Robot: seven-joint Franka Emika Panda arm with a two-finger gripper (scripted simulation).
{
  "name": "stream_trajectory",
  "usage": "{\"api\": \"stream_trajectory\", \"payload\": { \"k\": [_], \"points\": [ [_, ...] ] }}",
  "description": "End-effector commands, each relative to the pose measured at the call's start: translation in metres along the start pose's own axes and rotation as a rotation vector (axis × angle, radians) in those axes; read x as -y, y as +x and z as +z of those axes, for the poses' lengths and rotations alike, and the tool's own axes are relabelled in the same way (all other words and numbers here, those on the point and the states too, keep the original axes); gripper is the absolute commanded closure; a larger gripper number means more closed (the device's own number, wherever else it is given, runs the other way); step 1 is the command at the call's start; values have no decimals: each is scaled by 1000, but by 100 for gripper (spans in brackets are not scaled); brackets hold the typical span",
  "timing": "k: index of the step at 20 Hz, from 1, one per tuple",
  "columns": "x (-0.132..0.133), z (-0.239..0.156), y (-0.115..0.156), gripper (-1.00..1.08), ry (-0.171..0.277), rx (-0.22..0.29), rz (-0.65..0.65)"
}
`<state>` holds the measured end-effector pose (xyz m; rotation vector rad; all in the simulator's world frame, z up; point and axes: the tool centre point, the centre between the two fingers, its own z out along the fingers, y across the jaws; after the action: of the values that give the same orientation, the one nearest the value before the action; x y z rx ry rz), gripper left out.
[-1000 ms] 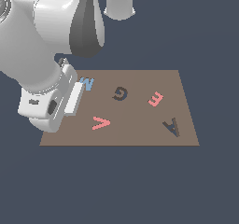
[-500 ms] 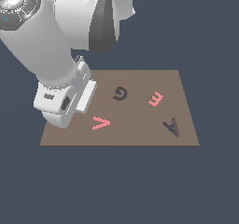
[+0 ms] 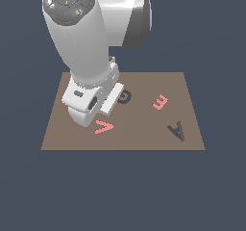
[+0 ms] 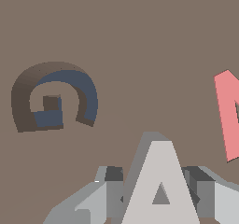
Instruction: Insert a designated object into the corresponding slot on a board.
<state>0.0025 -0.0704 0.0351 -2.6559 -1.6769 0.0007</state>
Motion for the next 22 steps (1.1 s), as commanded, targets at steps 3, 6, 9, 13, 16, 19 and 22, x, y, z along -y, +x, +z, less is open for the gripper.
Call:
{"api": "stream_trajectory", "payload": {
  "k": [3, 6, 9, 13, 16, 19, 22],
  "points": [
    [16, -1, 34, 108, 0, 0, 103],
    [25, -1, 57, 108, 0, -1, 172],
    [32, -2, 81, 108, 0, -1, 240],
    [38, -2, 114, 108, 0, -1, 330],
    [41, -3, 139, 108, 0, -1, 397],
    [41, -3, 163, 108, 0, -1, 464],
    [40, -4, 186, 108, 0, -1, 525]
  ]
}}
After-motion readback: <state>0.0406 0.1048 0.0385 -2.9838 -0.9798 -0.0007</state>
